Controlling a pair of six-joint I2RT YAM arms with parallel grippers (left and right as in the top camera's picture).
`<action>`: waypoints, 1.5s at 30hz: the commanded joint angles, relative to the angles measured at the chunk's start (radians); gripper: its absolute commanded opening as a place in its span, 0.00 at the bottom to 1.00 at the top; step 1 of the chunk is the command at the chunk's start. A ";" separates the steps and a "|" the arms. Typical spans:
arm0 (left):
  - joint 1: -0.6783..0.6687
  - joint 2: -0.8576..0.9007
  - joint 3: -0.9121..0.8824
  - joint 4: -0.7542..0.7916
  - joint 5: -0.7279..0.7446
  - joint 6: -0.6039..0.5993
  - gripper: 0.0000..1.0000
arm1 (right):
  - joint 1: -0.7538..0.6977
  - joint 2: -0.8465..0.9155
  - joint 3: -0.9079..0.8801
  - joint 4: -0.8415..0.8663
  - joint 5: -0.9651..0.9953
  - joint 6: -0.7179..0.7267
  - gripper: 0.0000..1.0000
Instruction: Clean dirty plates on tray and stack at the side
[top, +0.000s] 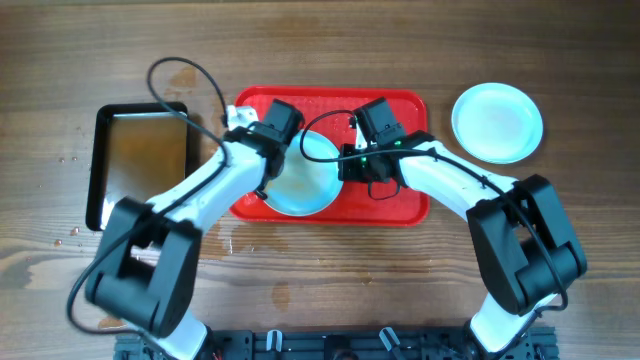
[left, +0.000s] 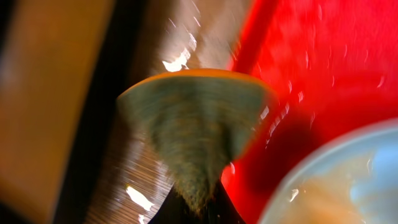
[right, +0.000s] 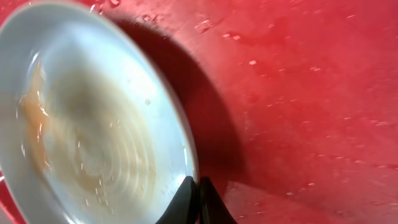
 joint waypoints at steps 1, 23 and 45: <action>0.077 -0.147 0.000 0.008 0.061 0.001 0.04 | -0.008 0.013 0.008 -0.011 0.053 -0.052 0.04; 0.808 -0.207 -0.005 -0.022 0.676 0.080 0.04 | 0.255 -0.080 0.581 -0.364 1.093 -0.719 0.04; 0.809 -0.148 -0.006 -0.037 0.674 0.080 0.04 | 0.394 -0.079 0.581 -0.253 1.362 -0.683 0.11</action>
